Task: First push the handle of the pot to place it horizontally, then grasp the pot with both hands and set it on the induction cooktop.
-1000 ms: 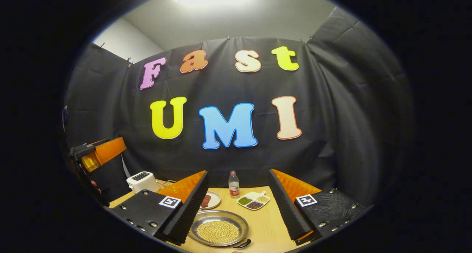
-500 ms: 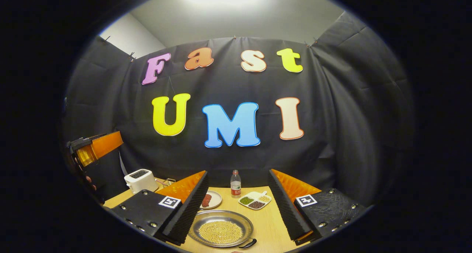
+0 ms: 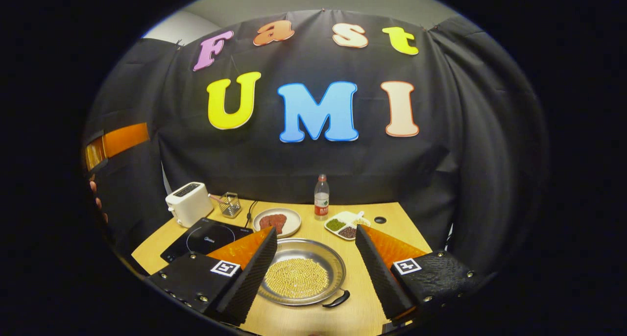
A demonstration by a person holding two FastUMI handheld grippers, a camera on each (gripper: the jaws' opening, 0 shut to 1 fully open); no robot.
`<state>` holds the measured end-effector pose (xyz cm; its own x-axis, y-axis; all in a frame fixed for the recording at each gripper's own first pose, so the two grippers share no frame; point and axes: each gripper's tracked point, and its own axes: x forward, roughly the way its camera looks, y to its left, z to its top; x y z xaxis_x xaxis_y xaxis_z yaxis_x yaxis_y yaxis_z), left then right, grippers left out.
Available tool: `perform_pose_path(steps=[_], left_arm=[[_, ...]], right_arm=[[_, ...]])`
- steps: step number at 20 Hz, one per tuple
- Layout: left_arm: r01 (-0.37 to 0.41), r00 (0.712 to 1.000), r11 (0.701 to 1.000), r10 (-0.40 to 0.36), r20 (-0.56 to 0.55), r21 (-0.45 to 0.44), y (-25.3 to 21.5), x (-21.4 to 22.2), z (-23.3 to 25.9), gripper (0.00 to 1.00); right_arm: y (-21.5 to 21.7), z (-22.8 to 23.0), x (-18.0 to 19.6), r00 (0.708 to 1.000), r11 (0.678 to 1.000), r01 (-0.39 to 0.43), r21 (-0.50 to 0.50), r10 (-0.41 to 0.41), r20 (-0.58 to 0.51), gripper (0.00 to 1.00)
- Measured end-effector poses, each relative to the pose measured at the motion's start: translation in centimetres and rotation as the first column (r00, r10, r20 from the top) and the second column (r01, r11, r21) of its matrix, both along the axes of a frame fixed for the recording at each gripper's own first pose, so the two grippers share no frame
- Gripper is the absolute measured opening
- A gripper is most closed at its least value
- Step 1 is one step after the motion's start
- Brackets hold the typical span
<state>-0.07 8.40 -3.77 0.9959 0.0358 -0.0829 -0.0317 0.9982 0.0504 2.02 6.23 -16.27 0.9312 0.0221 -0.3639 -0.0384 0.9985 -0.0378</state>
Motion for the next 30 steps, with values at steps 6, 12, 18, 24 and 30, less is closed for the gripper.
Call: perform_pose_path(steps=[6, 12, 18, 24, 30], left_arm=[[-0.002, 0.999, 1.000, 0.002, -0.045, -0.001, 0.1, -0.3, -1.9, 0.99], [-0.012, 0.998, 1.000, 0.012, -0.057, 0.000, 0.3, -0.2, -2.5, 0.99], [-0.037, 0.996, 0.999, 0.037, -0.078, 0.010, 0.8, -0.4, -2.9, 0.99], [-0.076, 0.992, 0.997, 0.077, -0.098, 0.019, 1.4, -0.7, -3.2, 0.99], [-0.101, 0.989, 0.994, 0.103, -0.110, 0.029, 2.7, -0.6, -3.9, 0.99]], right_arm=[[0.3, -5.9, -1.2, 0.985, 0.999, -0.037, -0.020, 0.033, -0.172, 0.97], [-0.1, -11.6, -2.7, 0.923, 0.999, -0.011, 0.045, 0.027, -0.383, 0.52], [0.4, -18.4, -5.6, 0.792, 0.989, 0.009, 0.150, 0.085, -0.604, 0.05], [0.4, -22.3, -6.9, 0.716, 0.982, 0.042, 0.182, 0.098, -0.692, 0.07], [-0.2, -24.3, -5.8, 0.687, 0.987, 0.058, 0.148, 0.068, -0.724, 0.07]])
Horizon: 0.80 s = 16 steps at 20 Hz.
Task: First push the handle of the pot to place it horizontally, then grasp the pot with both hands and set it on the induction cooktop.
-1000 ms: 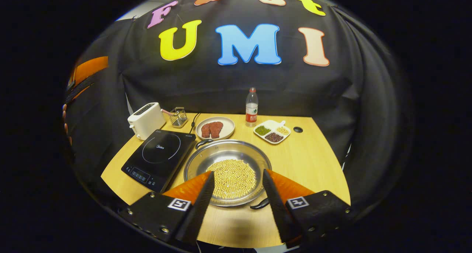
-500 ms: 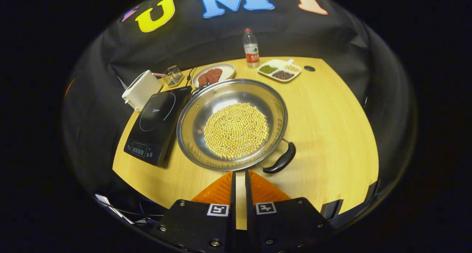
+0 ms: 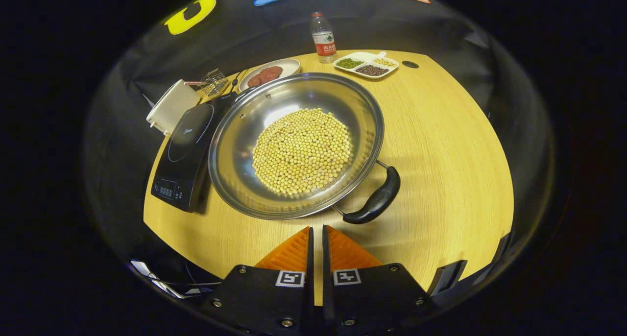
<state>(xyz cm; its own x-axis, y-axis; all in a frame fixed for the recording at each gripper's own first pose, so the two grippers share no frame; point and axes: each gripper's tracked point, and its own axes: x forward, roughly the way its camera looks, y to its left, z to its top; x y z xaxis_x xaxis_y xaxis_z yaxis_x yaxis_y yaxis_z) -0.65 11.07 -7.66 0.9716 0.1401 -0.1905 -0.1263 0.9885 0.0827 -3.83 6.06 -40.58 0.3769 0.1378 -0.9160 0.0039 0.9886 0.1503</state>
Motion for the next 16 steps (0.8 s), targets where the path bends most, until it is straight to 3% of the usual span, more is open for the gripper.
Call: perform_pose_path(steps=[7, 16], left_arm=[[-0.021, 1.000, 1.000, 0.021, -0.020, 0.014, 0.3, -0.6, -0.3, 0.99], [0.008, 1.000, 0.999, -0.007, -0.028, 0.035, -1.7, -0.8, 0.1, 0.92]], right_arm=[[-0.4, -0.9, 1.6, 0.999, 0.999, 0.036, 0.000, -0.036, -0.017, 0.07], [-3.4, -0.4, 2.6, 1.000, 0.994, -0.001, -0.112, 0.004, 0.027, 0.01]])
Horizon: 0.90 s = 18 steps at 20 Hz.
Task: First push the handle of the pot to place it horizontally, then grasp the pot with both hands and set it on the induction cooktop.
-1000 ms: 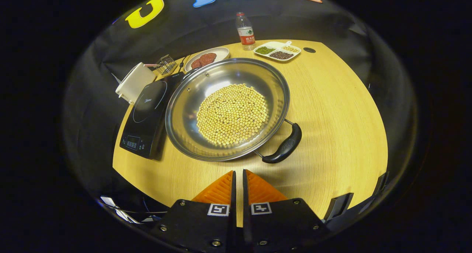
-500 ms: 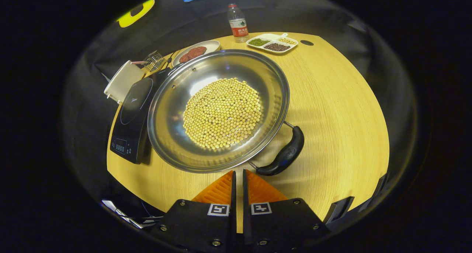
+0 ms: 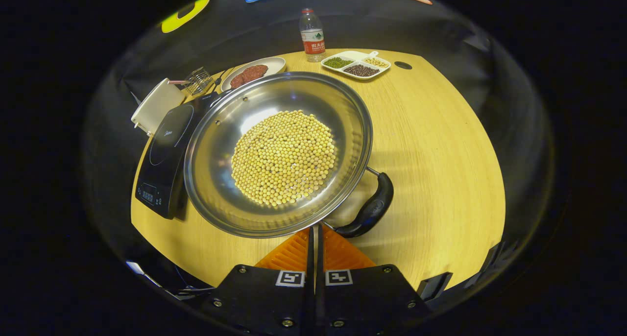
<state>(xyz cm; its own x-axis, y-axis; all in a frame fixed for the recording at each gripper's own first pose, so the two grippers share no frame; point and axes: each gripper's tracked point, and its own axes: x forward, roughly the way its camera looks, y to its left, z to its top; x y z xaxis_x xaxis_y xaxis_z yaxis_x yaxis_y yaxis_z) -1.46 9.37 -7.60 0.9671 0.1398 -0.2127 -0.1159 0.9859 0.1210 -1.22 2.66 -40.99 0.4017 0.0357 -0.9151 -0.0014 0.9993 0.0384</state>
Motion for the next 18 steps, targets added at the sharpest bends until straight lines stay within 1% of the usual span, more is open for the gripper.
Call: perform_pose_path(steps=[4, 12, 18], left_arm=[[0.017, 1.000, 1.000, -0.017, 0.010, 0.005, -1.3, -0.5, 0.1, 0.92], [0.010, 1.000, 1.000, -0.010, -0.008, -0.006, -1.9, -1.0, -0.6, 0.92], [0.022, 1.000, 1.000, -0.022, -0.003, -0.013, -2.7, -0.6, -0.3, 0.92]], right_arm=[[-2.2, 0.1, 1.0, 1.000, 0.998, -0.008, -0.060, 0.009, 0.022, 0.01], [-4.9, 0.2, 3.1, 0.999, 0.996, -0.002, -0.093, 0.007, 0.054, 0.01], [-6.9, 0.4, 5.1, 0.997, 0.994, 0.019, -0.111, -0.010, 0.077, 0.01]])
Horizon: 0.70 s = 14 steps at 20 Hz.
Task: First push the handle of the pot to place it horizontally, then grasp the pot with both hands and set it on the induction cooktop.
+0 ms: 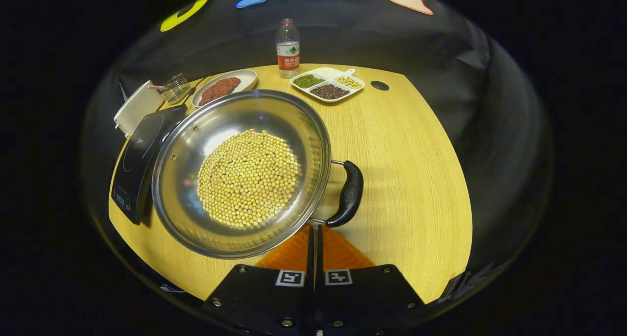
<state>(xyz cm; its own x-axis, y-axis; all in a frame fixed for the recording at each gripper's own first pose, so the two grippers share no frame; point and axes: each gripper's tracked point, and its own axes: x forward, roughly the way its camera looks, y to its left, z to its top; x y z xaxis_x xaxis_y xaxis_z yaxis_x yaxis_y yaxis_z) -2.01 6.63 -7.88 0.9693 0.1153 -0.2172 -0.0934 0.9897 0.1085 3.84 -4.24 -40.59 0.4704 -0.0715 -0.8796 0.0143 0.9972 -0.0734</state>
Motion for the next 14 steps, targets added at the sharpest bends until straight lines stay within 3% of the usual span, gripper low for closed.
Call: perform_pose_path(steps=[14], left_arm=[[0.039, 0.999, 0.999, -0.039, -0.008, -0.007, -0.2, 0.5, -0.5, 0.92]], right_arm=[[-2.2, 0.4, 4.1, 0.998, 0.998, 0.020, -0.068, -0.016, 0.054, 0.01]])
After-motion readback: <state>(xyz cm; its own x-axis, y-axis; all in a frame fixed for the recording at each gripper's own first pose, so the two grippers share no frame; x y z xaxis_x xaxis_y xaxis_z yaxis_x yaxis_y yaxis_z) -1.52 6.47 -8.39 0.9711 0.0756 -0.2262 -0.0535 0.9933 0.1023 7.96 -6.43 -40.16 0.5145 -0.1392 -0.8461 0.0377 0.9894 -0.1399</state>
